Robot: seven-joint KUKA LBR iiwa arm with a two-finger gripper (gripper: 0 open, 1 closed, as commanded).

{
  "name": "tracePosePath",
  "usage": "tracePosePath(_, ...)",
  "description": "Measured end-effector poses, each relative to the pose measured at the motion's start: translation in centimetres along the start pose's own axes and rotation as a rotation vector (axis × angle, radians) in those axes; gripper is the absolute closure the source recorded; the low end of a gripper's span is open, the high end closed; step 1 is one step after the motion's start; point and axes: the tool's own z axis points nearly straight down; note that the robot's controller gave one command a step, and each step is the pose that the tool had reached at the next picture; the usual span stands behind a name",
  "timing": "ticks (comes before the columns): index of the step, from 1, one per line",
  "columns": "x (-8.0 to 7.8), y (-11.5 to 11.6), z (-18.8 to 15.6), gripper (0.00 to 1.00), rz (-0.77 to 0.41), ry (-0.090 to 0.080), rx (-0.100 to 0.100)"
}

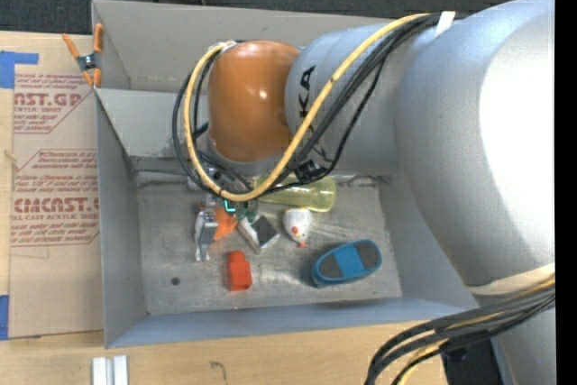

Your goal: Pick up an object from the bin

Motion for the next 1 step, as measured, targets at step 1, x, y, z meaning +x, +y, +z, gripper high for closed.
tracePosePath(1, -0.22, -0.05, -0.41, 0.00, 0.001, -0.007, -0.001)
